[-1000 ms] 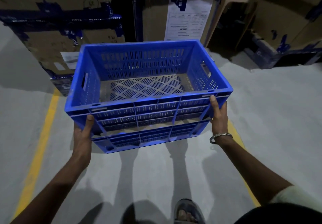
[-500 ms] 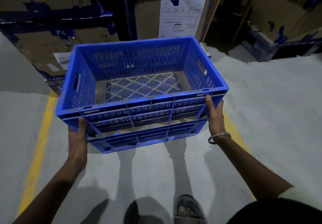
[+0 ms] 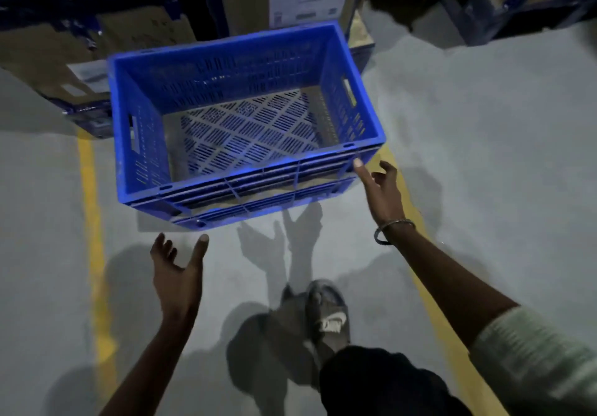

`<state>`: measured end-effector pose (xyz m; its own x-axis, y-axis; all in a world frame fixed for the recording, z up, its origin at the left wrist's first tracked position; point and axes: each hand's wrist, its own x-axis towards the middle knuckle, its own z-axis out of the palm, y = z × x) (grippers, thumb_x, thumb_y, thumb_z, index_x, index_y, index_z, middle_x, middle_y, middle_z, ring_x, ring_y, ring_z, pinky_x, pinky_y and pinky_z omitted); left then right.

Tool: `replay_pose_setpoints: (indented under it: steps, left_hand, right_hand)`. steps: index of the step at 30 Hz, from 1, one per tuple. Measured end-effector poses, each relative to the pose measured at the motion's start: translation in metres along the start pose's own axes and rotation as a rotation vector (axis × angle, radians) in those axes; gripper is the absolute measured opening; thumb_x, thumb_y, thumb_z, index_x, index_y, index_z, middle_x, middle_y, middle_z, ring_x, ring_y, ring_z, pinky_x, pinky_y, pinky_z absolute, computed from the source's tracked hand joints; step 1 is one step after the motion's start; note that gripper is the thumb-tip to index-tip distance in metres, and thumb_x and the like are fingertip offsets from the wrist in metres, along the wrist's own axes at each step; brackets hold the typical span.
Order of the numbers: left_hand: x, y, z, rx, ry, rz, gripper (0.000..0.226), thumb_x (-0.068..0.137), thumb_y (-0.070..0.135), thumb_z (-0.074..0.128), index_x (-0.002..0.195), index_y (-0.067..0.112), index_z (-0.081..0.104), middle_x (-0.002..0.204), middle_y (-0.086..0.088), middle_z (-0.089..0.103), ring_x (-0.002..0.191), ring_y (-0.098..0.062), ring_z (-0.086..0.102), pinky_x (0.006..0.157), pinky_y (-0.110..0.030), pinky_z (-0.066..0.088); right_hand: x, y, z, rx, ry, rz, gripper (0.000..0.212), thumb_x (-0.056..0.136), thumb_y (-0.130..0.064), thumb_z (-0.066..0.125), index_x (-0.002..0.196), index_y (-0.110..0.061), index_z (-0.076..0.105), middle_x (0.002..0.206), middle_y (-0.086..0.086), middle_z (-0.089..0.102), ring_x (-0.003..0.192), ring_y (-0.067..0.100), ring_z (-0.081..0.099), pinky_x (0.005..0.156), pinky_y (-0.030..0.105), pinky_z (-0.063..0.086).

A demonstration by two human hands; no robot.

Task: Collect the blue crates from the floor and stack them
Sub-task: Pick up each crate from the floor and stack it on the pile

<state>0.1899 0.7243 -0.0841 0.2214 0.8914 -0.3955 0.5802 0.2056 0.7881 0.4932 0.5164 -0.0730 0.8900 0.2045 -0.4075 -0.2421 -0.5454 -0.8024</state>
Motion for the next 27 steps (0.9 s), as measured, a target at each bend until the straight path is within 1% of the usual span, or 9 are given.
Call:
replay_pose_setpoints:
  steps: [2, 4, 7, 10, 13, 17, 21, 24, 27]
  left_hand:
    - [-0.038, 0.032, -0.01, 0.098, -0.024, 0.112, 0.08, 0.085, 0.05, 0.081, 0.15, 0.025, 0.043, 0.146, -0.004, 0.059, 0.132, -0.019, 0.057, 0.109, -0.043, 0.047]
    - [-0.073, 0.068, -0.022, 0.178, -0.102, 0.201, 0.074, 0.085, 0.048, 0.08, 0.147, 0.023, 0.048, 0.143, -0.003, 0.061, 0.129, -0.017, 0.058, 0.106, -0.037, 0.048]
    - [-0.117, 0.122, -0.042, 0.321, -0.306, 0.275, 0.078, 0.084, 0.06, 0.076, 0.149, 0.028, 0.047, 0.151, 0.002, 0.054, 0.14, -0.02, 0.051, 0.112, -0.046, 0.048]
    - [-0.168, 0.178, -0.063, 0.442, -0.492, 0.375, 0.077, 0.086, 0.057, 0.075, 0.151, 0.031, 0.043, 0.155, 0.005, 0.047, 0.144, -0.018, 0.044, 0.115, -0.041, 0.041]
    - [-0.226, 0.218, -0.08, 0.563, -0.613, 0.442, 0.079, 0.088, 0.057, 0.073, 0.154, 0.029, 0.039, 0.157, 0.002, 0.041, 0.146, -0.02, 0.04, 0.114, -0.044, 0.04]
    - [-0.309, 0.247, -0.116, 0.618, -0.789, 0.417, 0.086, 0.088, 0.061, 0.069, 0.157, 0.026, 0.034, 0.159, 0.0, 0.038, 0.148, -0.022, 0.036, 0.116, -0.043, 0.037]
    - [-0.406, 0.278, -0.148, 0.647, -0.956, 0.454, 0.081, 0.088, 0.067, 0.065, 0.155, 0.032, 0.036, 0.157, 0.003, 0.038, 0.146, -0.02, 0.039, 0.113, -0.041, 0.038]
    - [-0.47, 0.297, -0.147, 0.718, -1.113, 0.541, 0.08, 0.088, 0.07, 0.064, 0.154, 0.034, 0.036, 0.158, 0.004, 0.037, 0.146, -0.02, 0.04, 0.112, -0.042, 0.04]
    - [-0.536, 0.309, -0.131, 0.793, -1.27, 0.635, 0.081, 0.087, 0.072, 0.064, 0.153, 0.033, 0.037, 0.159, 0.002, 0.038, 0.143, -0.023, 0.045, 0.11, -0.044, 0.043]
  right_hand:
    - [-0.03, -0.014, -0.024, -0.167, -0.028, -0.018, 0.094, 0.078, -0.076, 0.063, 0.149, -0.023, 0.032, 0.135, 0.003, 0.056, 0.121, 0.019, 0.055, 0.096, 0.037, 0.046]
    - [-0.067, -0.028, -0.048, -0.31, -0.058, -0.049, 0.092, 0.078, -0.07, 0.068, 0.148, -0.021, 0.035, 0.133, 0.004, 0.058, 0.123, 0.019, 0.055, 0.099, 0.039, 0.047]
    - [-0.133, -0.057, -0.084, -0.392, -0.07, -0.054, 0.074, 0.085, -0.05, 0.071, 0.144, -0.016, 0.043, 0.129, 0.009, 0.062, 0.124, 0.024, 0.055, 0.1, 0.036, 0.044]
    - [-0.204, -0.087, -0.119, -0.4, -0.006, -0.061, 0.061, 0.088, -0.038, 0.069, 0.141, -0.017, 0.047, 0.123, 0.009, 0.064, 0.122, 0.025, 0.054, 0.1, 0.034, 0.042]
    - [-0.272, -0.106, -0.152, -0.369, 0.042, -0.008, 0.056, 0.089, -0.036, 0.067, 0.139, -0.017, 0.048, 0.123, 0.008, 0.064, 0.122, 0.024, 0.054, 0.098, 0.034, 0.042]
    - [-0.377, -0.125, -0.194, -0.267, 0.132, 0.098, 0.052, 0.09, -0.034, 0.067, 0.134, -0.014, 0.05, 0.125, 0.01, 0.061, 0.12, 0.027, 0.056, 0.096, 0.038, 0.046]
    - [-0.483, -0.131, -0.252, -0.157, 0.293, 0.229, 0.051, 0.093, -0.038, 0.063, 0.136, -0.014, 0.05, 0.132, 0.009, 0.057, 0.123, 0.025, 0.054, 0.098, 0.042, 0.048]
    - [-0.557, -0.118, -0.298, -0.101, 0.448, 0.344, 0.052, 0.095, -0.04, 0.06, 0.139, -0.015, 0.049, 0.135, 0.009, 0.056, 0.125, 0.027, 0.053, 0.097, 0.045, 0.049]
    - [-0.629, -0.089, -0.341, -0.062, 0.588, 0.478, 0.051, 0.093, -0.041, 0.061, 0.136, -0.015, 0.05, 0.13, 0.01, 0.058, 0.122, 0.027, 0.057, 0.094, 0.044, 0.051]
